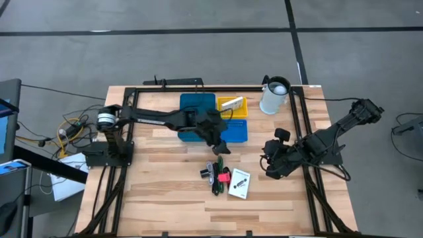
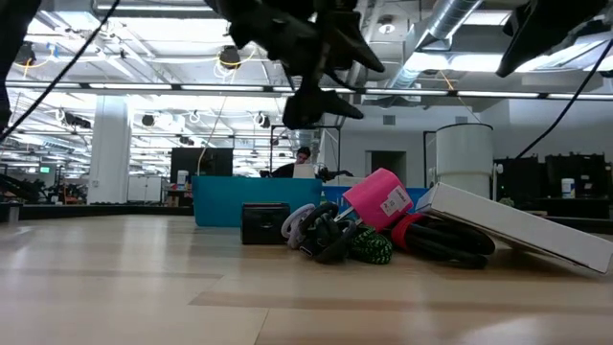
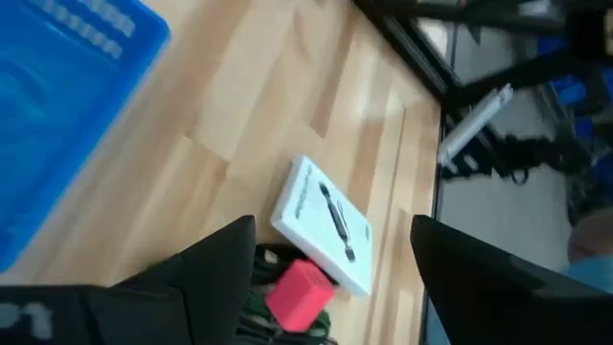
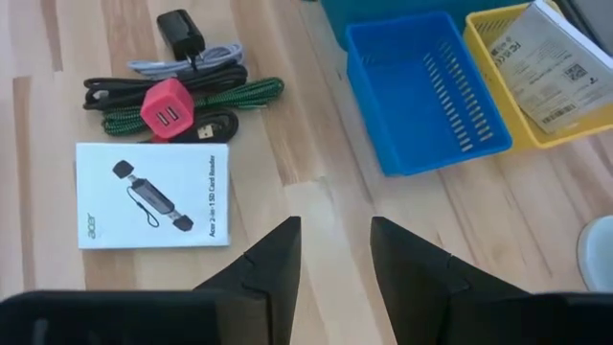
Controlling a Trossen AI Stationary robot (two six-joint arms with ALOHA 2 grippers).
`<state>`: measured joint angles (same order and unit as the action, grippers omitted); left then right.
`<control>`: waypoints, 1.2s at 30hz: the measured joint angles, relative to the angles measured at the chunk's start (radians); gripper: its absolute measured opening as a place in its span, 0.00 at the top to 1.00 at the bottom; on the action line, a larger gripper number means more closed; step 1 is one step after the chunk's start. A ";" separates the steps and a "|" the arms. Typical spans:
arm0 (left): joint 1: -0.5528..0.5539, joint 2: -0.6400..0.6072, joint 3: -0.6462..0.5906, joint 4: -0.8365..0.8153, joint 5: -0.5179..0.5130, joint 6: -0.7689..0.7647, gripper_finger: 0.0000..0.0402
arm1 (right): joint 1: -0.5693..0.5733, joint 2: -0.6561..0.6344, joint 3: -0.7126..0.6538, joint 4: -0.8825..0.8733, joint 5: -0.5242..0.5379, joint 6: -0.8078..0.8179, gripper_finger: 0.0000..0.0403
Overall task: Pick and place items into bin
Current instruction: Put the card reader box into the yellow bin
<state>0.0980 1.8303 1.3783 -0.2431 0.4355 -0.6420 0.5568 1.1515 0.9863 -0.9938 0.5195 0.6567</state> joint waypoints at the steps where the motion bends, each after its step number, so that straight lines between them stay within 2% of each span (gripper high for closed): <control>1: -0.002 0.017 0.015 -0.010 0.019 0.001 0.33 | 0.000 0.000 0.000 -0.002 -0.002 0.000 0.69; 11: -0.018 0.105 0.069 -0.018 0.070 -0.006 0.33 | 0.000 0.000 0.000 -0.019 -0.024 0.000 0.69; 20: -0.019 0.108 0.070 0.014 -0.002 0.015 0.33 | 0.000 0.000 0.000 -0.023 -0.024 -0.001 0.70; 36: -0.027 0.168 0.069 0.043 0.002 -0.038 0.33 | 0.000 0.000 0.000 -0.023 -0.047 0.000 0.69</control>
<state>0.0709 1.9983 1.4475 -0.1998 0.4375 -0.6800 0.5568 1.1515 0.9863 -1.0172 0.4728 0.6563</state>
